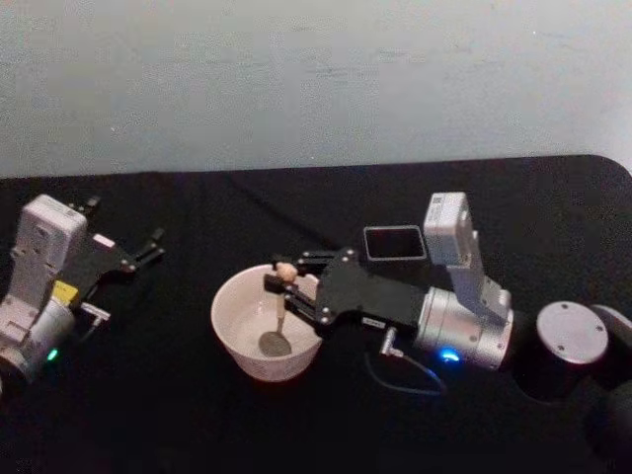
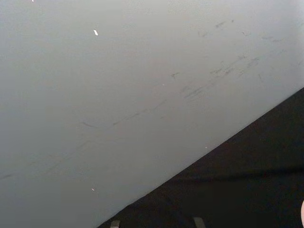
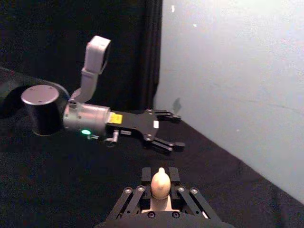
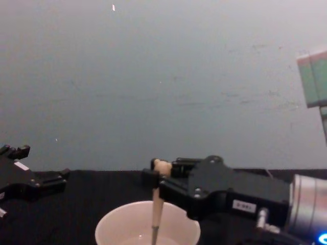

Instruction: Pick up the stirring spoon with one hand, stir inside the cup, then place it back in its original position.

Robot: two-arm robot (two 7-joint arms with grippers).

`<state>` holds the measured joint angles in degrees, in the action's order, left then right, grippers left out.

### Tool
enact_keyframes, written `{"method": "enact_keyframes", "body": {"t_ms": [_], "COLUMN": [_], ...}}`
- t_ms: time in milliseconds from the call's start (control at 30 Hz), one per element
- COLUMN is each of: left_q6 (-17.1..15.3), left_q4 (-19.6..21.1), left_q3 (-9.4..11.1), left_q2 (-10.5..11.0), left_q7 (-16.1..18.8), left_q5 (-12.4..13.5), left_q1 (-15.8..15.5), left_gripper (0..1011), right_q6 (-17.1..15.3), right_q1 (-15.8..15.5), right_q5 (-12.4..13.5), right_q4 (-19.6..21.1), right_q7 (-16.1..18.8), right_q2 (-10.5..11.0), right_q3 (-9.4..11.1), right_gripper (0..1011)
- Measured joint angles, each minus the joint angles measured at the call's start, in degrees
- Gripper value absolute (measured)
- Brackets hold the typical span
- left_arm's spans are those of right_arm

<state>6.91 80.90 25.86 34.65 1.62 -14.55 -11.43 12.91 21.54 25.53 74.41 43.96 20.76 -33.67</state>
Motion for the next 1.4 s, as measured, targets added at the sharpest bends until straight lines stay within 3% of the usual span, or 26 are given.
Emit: {"method": "enact_keyframes", "body": {"t_ms": [300, 633, 1133, 1400], "left_q6": [0.0, 0.0, 0.0, 0.0], "left_q4": [0.0, 0.0, 0.0, 0.0], "left_q3": [0.0, 0.0, 0.0, 0.0], "left_q2": [0.0, 0.0, 0.0, 0.0], "left_q7": [0.0, 0.0, 0.0, 0.0], "left_q5": [0.0, 0.0, 0.0, 0.0], "left_q1": [0.0, 0.0, 0.0, 0.0], "left_gripper": [1001, 1001, 1001, 1001], "right_q6": [0.2, 1.3, 1.4, 1.1], "right_q1": [1.9, 4.4, 4.5, 3.4], "right_q5": [-0.4, -1.5, -2.4, -2.5], "right_q4": [-3.0, -7.5, -8.1, -6.0], "right_q7": [-1.0, -3.8, -4.5, -4.3], "right_q2": [-2.8, -5.5, -5.3, -3.4], "right_q3": [-1.5, -0.6, 0.8, 1.6], "right_gripper": [214, 214, 214, 214]}}
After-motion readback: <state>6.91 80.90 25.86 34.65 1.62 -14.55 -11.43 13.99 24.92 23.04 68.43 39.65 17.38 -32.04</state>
